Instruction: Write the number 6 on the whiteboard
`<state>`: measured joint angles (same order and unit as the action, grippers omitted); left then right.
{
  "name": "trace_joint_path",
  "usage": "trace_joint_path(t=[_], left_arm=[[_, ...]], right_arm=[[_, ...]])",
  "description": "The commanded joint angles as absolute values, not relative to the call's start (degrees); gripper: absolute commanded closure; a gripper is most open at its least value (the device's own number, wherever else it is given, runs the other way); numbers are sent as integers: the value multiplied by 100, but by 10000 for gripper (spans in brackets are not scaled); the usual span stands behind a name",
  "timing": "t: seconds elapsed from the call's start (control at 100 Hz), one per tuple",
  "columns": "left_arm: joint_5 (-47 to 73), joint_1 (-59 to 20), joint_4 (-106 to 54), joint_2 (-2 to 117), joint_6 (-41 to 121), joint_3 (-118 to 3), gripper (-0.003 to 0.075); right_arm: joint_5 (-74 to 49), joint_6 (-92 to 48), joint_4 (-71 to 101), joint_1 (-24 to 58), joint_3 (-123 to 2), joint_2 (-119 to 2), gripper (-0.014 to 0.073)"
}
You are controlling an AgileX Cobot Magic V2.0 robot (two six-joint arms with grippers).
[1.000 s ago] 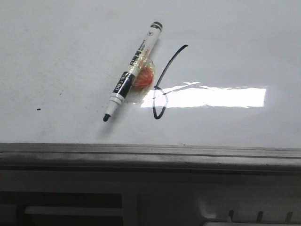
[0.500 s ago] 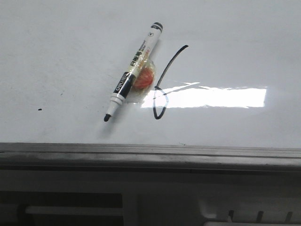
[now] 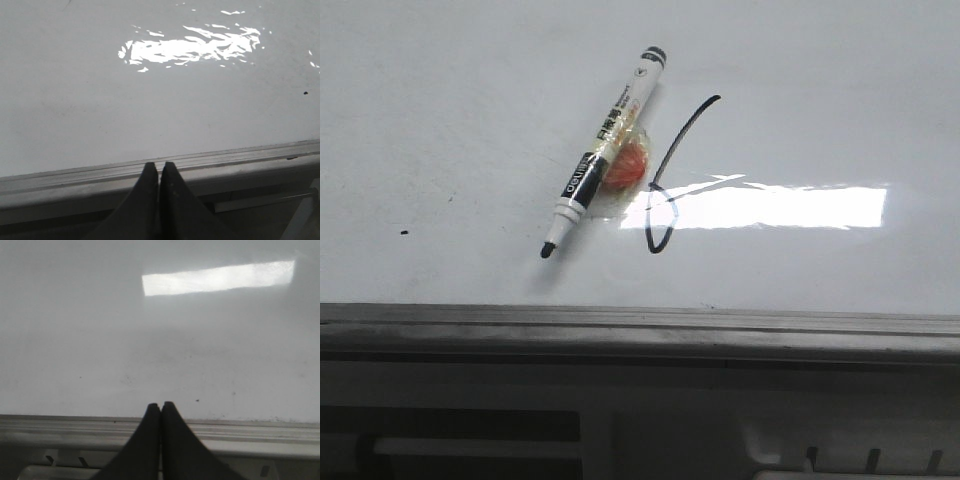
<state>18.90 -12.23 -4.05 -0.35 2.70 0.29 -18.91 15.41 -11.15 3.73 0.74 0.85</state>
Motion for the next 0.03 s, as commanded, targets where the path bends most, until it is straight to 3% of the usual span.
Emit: trace_joint_path(t=[0.0, 0.02], left_arm=[[1585, -1202, -406, -187, 213, 273, 739], [1585, -1202, -406, -187, 213, 273, 739]], right_arm=[[-1796, 1539, -1201, 340, 231, 163, 657], [-1796, 1539, -1201, 340, 231, 163, 657]])
